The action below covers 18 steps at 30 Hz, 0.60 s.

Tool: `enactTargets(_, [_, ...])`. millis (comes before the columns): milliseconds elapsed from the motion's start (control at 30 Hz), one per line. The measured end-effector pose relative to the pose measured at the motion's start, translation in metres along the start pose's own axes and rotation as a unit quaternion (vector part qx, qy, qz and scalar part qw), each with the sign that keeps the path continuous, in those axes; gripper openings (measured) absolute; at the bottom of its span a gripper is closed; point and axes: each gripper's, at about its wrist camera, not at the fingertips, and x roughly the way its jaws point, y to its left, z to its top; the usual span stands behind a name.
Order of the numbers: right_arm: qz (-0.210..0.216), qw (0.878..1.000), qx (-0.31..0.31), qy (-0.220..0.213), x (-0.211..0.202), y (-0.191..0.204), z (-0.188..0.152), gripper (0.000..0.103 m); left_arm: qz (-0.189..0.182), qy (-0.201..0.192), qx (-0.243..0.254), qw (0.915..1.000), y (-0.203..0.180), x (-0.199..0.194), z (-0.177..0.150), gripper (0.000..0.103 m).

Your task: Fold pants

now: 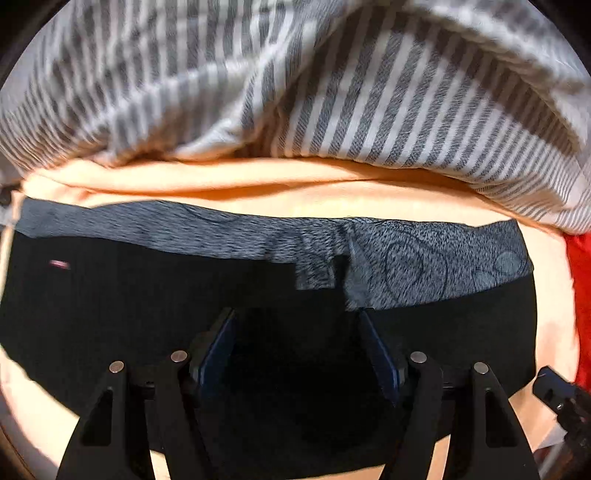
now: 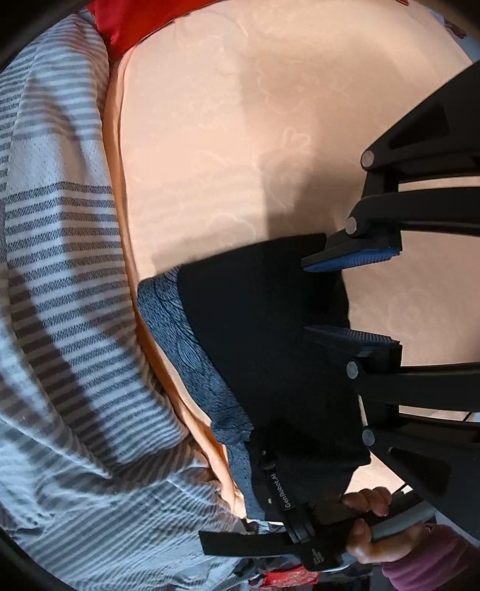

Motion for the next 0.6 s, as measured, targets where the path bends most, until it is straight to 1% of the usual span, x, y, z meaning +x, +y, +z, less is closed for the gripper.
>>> enactTargets(67, [-0.001, 1.0, -0.007, 0.002, -0.003, 0.003, -0.002, 0.034, 0.011, -0.004, 0.008, 0.9999, -0.005, -0.009, -0.008, 0.07])
enactTargets(100, [-0.002, 1.0, -0.012, 0.004, -0.004, 0.004, -0.004, 0.034, 0.017, -0.004, 0.01, 0.9998, -0.003, -0.015, -0.019, 0.07])
enactTargets(133, [-0.004, 1.0, -0.017, 0.006, -0.006, 0.005, -0.005, 0.034, 0.02, -0.003, 0.01, 0.9997, -0.005, -0.019, -0.023, 0.07])
enactTargets(200, [-0.004, 1.0, -0.023, 0.009, -0.007, 0.006, -0.007, 0.035, 0.025, -0.001, 0.001, 0.9997, -0.005, -0.031, -0.035, 0.07])
enactTargets(267, [-0.005, 1.0, -0.028, 0.013, -0.008, 0.007, -0.007, 0.036, 0.021, 0.003, -0.011, 0.9997, -0.004, -0.039, -0.044, 0.07])
enactTargets(300, [-0.004, 0.999, -0.03, 0.016, -0.008, 0.01, -0.007, 0.037, 0.02, 0.006, -0.02, 0.9996, 0.01, -0.048, -0.051, 0.07])
enactTargets(400, [0.004, 0.999, -0.045, 0.024, -0.007, 0.019, -0.007, 0.037, 0.022, 0.014, -0.038, 0.9989, 0.014, -0.058, -0.071, 0.07])
enactTargets(433, [0.006, 0.998, -0.058, 0.026, -0.006, 0.026, -0.006, 0.039, 0.023, 0.017, -0.045, 0.9986, 0.025, -0.058, -0.067, 0.07])
enactTargets(467, [0.007, 0.997, -0.066, 0.027, -0.005, 0.03, -0.006, 0.042, 0.024, 0.021, -0.052, 0.9981, 0.027, -0.06, -0.073, 0.07])
enactTargets(500, [0.008, 0.997, -0.075, 0.029, -0.004, 0.035, -0.006, 0.043, 0.024, 0.026, -0.06, 0.9976, 0.03, -0.062, -0.08, 0.07])
enactTargets(567, [0.008, 0.995, -0.09, 0.032, -0.003, 0.046, -0.006, 0.043, 0.024, 0.028, -0.069, 0.9969, 0.038, -0.067, -0.089, 0.07])
enactTargets(600, [0.009, 0.995, -0.094, 0.033, -0.002, 0.051, -0.005, 0.044, 0.026, 0.028, -0.071, 0.9968, 0.041, -0.076, -0.094, 0.07])
